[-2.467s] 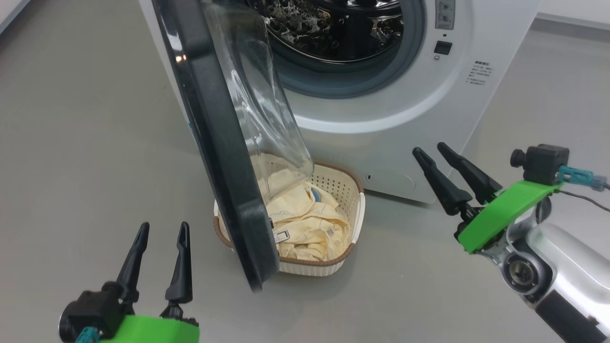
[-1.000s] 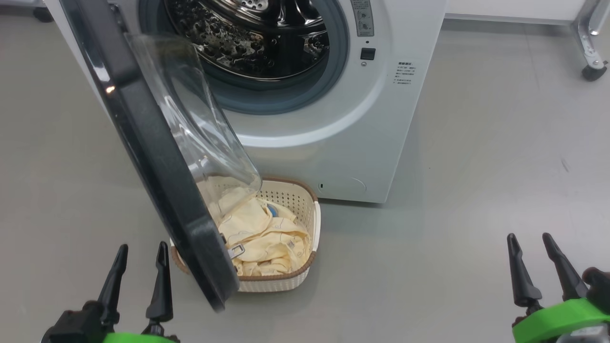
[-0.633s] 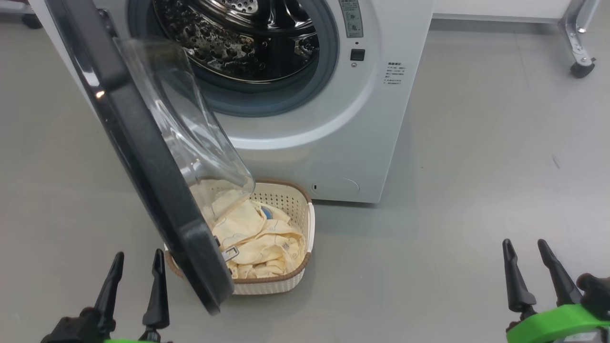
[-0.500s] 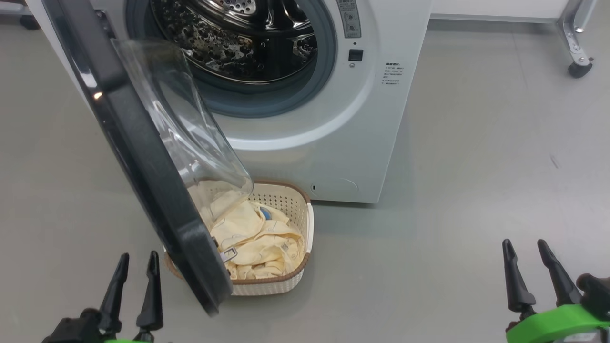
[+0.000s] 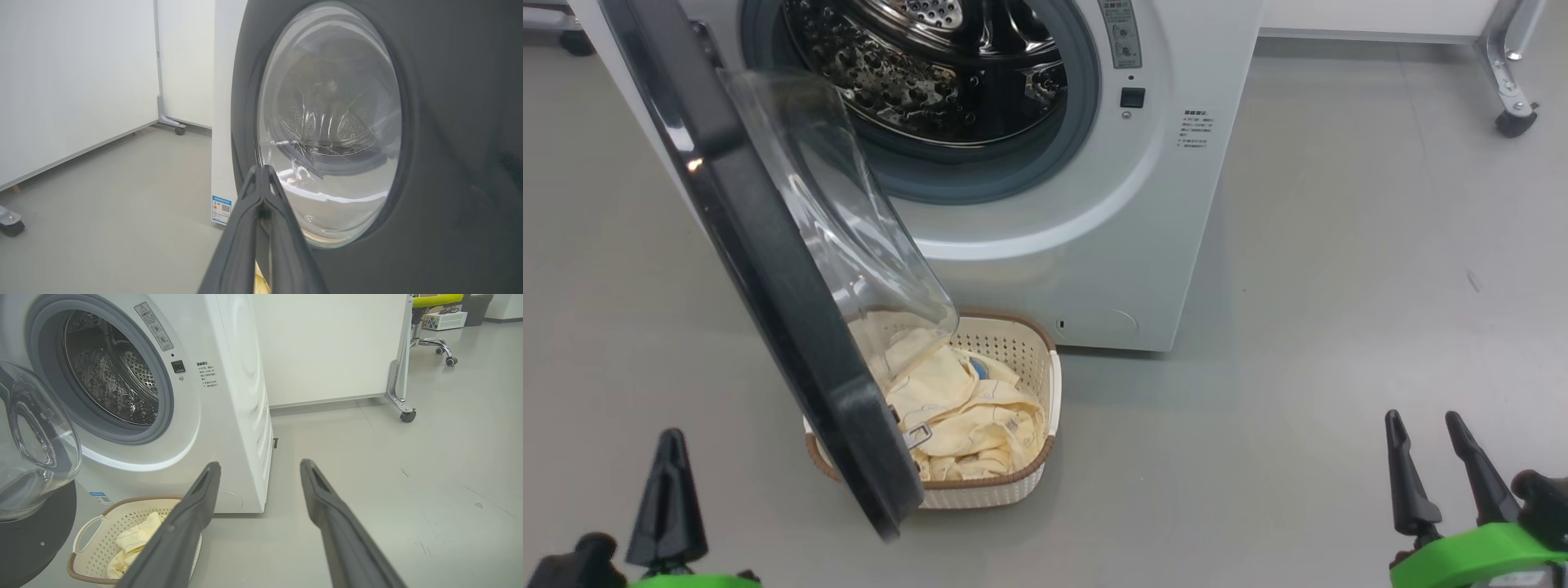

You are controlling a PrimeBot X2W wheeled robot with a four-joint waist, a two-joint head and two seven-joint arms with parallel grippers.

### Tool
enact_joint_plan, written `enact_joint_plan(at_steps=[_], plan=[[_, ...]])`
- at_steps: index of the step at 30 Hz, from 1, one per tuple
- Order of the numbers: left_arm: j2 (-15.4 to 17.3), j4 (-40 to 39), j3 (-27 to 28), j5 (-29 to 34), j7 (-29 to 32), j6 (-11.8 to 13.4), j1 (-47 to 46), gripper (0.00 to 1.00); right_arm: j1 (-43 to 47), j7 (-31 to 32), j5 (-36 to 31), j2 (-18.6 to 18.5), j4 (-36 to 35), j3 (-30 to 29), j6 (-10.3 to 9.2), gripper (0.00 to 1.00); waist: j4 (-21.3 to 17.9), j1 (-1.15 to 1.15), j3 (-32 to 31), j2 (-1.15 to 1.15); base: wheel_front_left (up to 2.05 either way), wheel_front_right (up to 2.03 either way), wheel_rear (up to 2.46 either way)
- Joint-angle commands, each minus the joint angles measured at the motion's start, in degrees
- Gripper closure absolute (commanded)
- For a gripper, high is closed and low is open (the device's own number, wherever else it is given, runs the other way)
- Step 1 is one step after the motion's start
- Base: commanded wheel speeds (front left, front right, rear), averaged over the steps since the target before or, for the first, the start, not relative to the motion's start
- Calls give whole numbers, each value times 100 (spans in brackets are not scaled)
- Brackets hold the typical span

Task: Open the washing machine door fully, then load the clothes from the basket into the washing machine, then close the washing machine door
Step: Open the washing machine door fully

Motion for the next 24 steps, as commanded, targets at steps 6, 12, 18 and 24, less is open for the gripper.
enact_joint_plan(at_steps=[6, 12, 18, 24], plan=[[63, -975, 581, 252, -39, 223, -564, 100, -48, -56, -83, -53, -191, -3, -15, 0, 88, 0, -50, 0, 0, 0, 0], [99, -2062, 248, 721, -39, 166, -1004, 100, 18, -56, -95, 3, -201, -49, -15, 0, 252, 0, -139, 0, 0, 0, 0], [84, -2821, -831, 982, 260, -8, -1530, 100, 87, -56, -121, 54, -214, -128, -15, 0, 447, 0, -231, 0, 0, 0, 0], [68, -3160, -2170, 728, 735, -60, -1728, 100, 93, -56, -116, 98, -194, -126, -15, 0, 569, 0, -248, 0, 0, 0, 0]])
